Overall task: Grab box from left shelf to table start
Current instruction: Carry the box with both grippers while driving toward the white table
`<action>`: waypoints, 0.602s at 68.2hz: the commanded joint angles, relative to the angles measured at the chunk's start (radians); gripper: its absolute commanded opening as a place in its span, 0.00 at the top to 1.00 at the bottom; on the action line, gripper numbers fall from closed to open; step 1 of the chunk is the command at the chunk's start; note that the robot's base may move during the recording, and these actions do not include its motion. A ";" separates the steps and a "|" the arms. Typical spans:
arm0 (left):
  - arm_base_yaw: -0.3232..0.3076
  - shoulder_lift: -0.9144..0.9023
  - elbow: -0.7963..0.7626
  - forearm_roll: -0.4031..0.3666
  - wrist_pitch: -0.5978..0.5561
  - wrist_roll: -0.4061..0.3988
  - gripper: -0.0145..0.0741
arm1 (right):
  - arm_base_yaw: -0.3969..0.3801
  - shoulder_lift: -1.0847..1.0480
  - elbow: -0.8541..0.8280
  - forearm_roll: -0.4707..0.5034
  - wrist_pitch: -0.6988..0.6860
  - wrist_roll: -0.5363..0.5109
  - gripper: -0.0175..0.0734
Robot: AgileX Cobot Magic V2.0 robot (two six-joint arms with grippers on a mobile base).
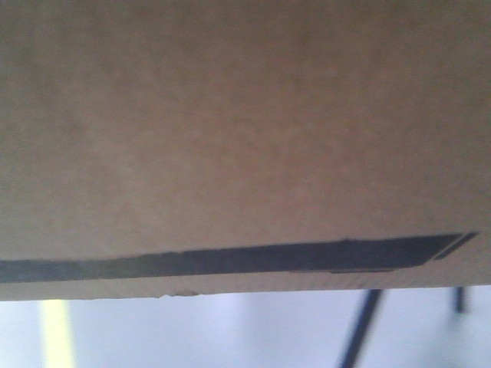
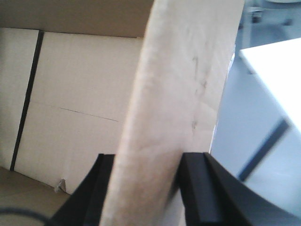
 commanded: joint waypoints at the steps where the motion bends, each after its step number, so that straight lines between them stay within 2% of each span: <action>1: -0.022 -0.003 -0.040 -0.066 -0.141 0.104 0.94 | -0.006 0.014 -0.031 -0.054 -0.151 -0.026 0.74; 41: -0.022 -0.003 -0.040 -0.066 -0.141 0.104 0.94 | -0.006 0.014 -0.031 -0.054 -0.150 -0.026 0.74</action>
